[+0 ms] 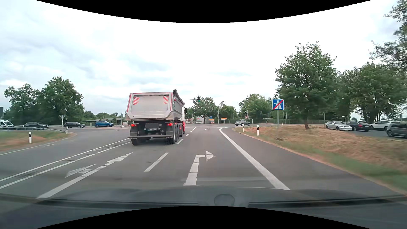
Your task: Follow the waypoints while adhering to traffic rules and regulations
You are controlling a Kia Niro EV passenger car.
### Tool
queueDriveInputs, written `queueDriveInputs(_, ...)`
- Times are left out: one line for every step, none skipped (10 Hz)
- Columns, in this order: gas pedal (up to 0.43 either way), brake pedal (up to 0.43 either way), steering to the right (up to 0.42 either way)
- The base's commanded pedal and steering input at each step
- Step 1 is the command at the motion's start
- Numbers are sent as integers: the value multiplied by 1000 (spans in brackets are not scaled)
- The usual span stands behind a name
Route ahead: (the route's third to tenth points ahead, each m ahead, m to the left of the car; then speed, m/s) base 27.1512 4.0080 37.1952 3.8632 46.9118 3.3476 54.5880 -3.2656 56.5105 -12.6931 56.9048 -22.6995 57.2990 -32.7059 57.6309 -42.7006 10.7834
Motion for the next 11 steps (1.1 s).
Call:
queueDriveInputs(98, 0, -7)
queueDriveInputs(98, 0, -6)
queueDriveInputs(98, 0, -7)
queueDriveInputs(87, 0, -7)
queueDriveInputs(87, 0, -6)
queueDriveInputs(87, 0, -6)
queueDriveInputs(79, 0, -6)
queueDriveInputs(79, 0, -6)
queueDriveInputs(79, 0, -6)
queueDriveInputs(79, 0, -6)
queueDriveInputs(67, 0, -5)
